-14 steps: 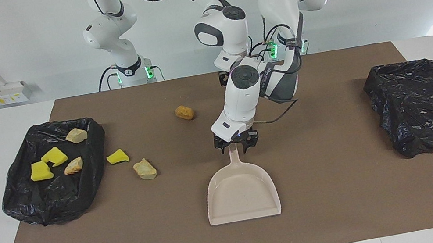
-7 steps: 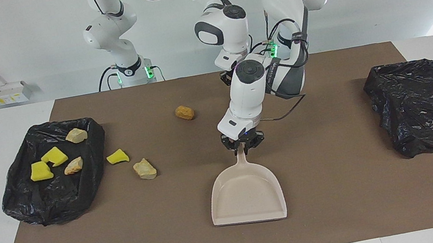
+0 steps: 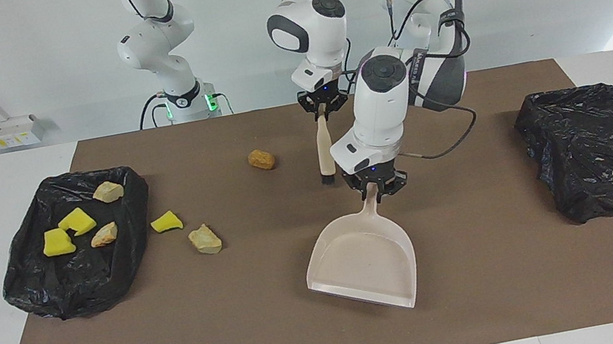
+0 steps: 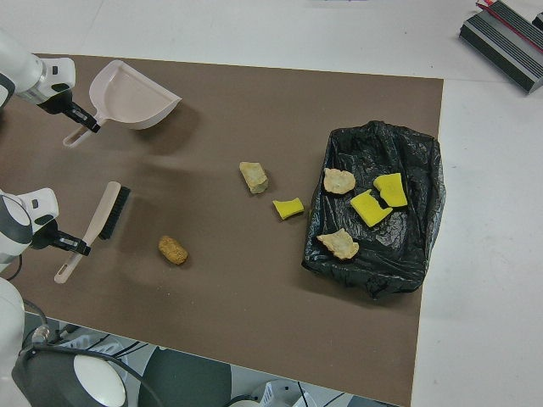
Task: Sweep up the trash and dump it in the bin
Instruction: 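Lift the dustpan with the left gripper while the right gripper grasps the brush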
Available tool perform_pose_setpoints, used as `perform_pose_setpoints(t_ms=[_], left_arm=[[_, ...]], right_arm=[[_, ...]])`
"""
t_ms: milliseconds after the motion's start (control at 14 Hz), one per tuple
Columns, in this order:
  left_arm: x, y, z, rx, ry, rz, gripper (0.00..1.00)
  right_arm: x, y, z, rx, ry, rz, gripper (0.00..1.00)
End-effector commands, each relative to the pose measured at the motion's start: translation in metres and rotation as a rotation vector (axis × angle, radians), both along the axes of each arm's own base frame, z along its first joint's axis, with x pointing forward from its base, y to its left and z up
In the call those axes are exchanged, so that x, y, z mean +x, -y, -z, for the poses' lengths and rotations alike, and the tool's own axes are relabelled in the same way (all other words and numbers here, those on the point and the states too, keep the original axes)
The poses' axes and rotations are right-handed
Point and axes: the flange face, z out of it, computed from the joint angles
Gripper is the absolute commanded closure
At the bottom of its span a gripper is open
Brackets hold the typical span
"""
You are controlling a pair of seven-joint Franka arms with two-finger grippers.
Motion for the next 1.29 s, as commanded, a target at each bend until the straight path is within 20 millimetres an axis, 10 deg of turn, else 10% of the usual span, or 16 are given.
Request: perform_pose_setpoints(t_ms=[0,286,714,1214], left_arm=[[0.003,-0.044,-0.030,0.034,-0.008,0.105,1.00],[0.008,-0.130,-0.059,0.071,-0.094,0.433,1.00],[-0.025,-0.194,-0.034,0.069,-0.233,0.857,1.00],[-0.094,-0.132,0.011,0.104,-0.112,0.989,1.00]], right_arm=[[0.015,0.045,-0.032,-0.032,-0.036,0.052,1.00],[0.049,0.120,-0.055,-0.086,-0.116,0.073,1.00],[0.100,0.255,-0.058,-0.133,-0.180,0.047,1.00],[0.093,0.402,-0.008,-0.068,-0.065,-0.032,1.00]])
